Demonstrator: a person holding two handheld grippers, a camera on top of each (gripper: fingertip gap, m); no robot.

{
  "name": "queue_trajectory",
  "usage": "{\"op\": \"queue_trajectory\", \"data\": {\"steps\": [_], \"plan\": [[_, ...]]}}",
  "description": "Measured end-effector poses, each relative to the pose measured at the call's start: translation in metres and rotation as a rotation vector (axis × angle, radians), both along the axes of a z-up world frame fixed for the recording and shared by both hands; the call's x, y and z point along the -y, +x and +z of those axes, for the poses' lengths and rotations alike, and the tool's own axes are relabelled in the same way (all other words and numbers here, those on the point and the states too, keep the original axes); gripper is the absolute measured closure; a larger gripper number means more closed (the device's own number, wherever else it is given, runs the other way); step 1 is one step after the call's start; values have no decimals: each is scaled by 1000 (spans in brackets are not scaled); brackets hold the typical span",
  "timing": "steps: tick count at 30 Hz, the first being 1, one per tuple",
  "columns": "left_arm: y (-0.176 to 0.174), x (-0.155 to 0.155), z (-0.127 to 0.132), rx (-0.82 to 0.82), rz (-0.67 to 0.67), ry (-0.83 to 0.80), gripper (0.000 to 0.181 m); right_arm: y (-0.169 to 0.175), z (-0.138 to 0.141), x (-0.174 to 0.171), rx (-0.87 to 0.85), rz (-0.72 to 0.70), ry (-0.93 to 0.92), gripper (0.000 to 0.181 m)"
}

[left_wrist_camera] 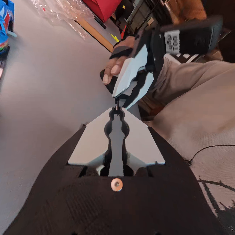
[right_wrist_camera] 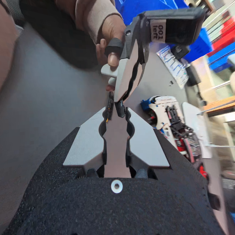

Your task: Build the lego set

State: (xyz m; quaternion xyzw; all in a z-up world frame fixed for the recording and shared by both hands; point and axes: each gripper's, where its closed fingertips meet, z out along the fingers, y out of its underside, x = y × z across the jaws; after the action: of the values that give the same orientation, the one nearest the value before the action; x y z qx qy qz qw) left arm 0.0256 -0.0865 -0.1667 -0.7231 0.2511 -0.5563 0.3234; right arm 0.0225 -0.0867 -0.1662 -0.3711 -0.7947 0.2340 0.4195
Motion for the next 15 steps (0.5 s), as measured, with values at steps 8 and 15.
{"op": "queue_trajectory", "data": {"steps": [8,15], "plan": [[4,5,1,118,-52,-184,176,-6,-2,-1,-78,29,444,170],[2,2,-8,-26,-20,-34,175,-2,-6,-1,-19,-27,36,165]]}}
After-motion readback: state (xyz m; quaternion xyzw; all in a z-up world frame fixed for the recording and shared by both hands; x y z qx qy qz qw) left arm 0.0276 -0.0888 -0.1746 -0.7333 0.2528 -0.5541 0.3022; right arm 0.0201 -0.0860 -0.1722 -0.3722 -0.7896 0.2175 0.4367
